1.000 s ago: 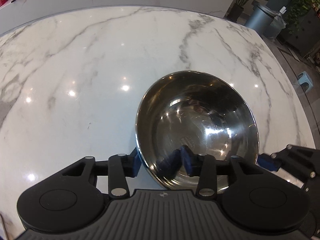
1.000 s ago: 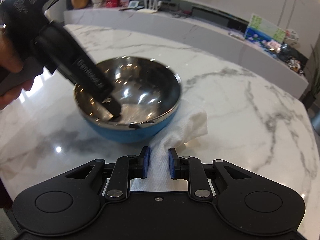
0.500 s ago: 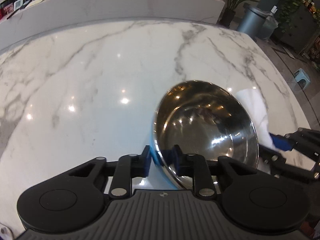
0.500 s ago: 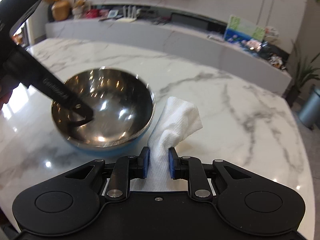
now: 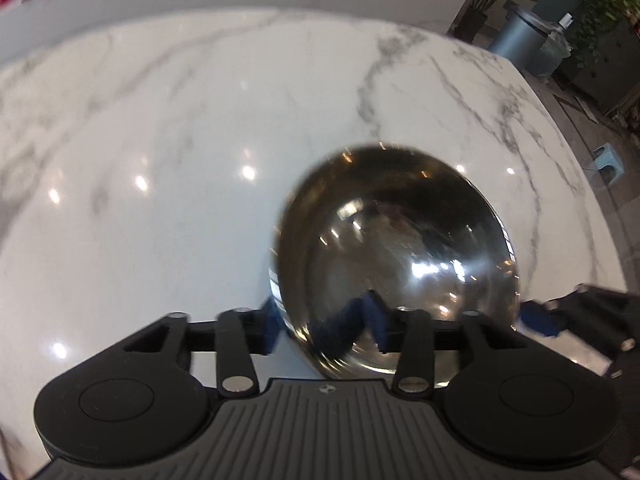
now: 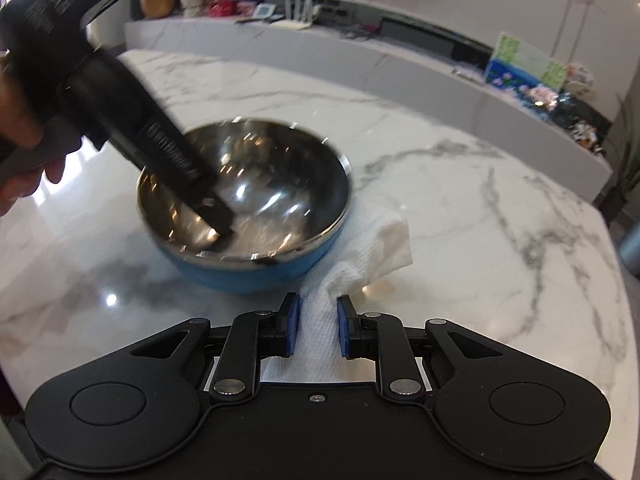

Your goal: Clean bowl

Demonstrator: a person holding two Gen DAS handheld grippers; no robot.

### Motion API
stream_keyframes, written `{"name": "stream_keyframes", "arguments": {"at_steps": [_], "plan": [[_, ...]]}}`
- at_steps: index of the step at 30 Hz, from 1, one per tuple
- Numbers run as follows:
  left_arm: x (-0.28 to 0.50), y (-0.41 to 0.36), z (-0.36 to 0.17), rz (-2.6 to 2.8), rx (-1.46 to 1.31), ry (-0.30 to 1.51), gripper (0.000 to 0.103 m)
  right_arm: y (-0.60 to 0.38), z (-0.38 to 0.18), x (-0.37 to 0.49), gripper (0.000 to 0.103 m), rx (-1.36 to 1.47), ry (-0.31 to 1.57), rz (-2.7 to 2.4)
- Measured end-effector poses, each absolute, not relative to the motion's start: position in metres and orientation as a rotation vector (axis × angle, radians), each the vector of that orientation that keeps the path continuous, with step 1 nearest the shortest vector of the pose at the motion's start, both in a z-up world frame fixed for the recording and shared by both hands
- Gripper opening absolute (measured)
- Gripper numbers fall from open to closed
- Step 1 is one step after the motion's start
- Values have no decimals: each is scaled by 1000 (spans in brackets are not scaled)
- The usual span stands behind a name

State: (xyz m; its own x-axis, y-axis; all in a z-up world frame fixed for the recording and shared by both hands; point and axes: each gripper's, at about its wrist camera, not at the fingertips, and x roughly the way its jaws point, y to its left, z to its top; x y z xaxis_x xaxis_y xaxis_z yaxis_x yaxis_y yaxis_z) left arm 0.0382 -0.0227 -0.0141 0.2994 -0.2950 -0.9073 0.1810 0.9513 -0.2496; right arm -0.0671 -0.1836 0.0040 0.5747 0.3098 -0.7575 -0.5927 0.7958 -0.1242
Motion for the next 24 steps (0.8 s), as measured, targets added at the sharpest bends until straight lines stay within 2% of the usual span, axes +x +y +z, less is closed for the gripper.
{"name": "stream_keyframes", "arguments": {"at_steps": [5,17,24], "plan": [[34,-21,-14,-318,-103,1244,48,-181,1,-66,18,-394,816,558],[35,-24,-4,-323,-23,1150,23,-197,14,-60,18,-347,738,434],[38,-33,-5,-345,12,1119,22,-203,19,-58,18,-336,708,415]]}}
